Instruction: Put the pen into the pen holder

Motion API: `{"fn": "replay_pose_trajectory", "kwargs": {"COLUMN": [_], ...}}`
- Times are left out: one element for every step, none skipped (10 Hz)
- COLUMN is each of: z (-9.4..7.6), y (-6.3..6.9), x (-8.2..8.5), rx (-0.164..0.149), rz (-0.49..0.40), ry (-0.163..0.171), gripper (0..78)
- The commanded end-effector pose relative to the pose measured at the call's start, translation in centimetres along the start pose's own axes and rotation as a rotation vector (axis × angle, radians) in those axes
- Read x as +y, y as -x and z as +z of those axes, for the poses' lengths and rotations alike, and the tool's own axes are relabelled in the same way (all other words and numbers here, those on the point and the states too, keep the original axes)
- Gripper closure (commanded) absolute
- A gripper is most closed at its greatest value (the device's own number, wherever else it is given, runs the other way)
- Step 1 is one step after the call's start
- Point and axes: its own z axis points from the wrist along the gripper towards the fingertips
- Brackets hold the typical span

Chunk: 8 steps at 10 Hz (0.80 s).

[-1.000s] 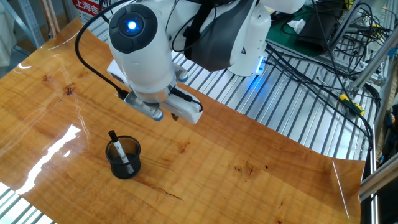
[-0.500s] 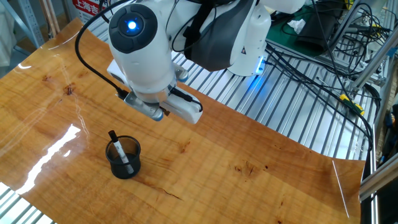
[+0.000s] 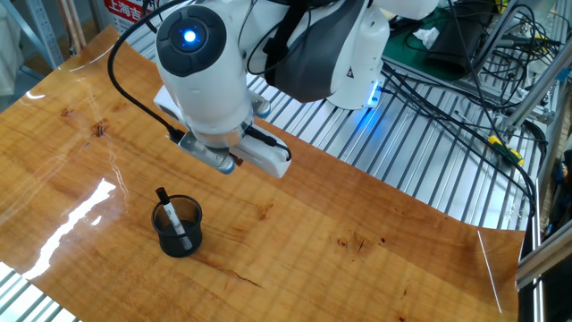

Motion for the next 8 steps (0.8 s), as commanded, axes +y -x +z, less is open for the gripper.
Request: {"fn": "replay_pose_trajectory", "kwargs": {"z": [-5.03,-5.03,-5.03,-5.03,-5.03,-5.03,-5.03,-5.01], "y": [-3.7,-3.7,-3.7,-3.7,-3.7,-3.71,-3.72,-3.82], "x": [1.66,1.66,1.66,1.66,1.66,1.66,1.66,1.62], "rx": [-0.253,-0.253,-0.26,-0.263,-0.289,-0.294,-0.297,-0.302], "rz": [-0.148,-0.148,-0.146,-0.146,-0.138,-0.13,-0.124,-0.074], "ry": [0.035,0.035,0.037,0.038,0.039,0.04,0.042,0.054], "gripper": [76.4,76.4,76.4,76.4,76.4,76.4,76.4,76.4]}}
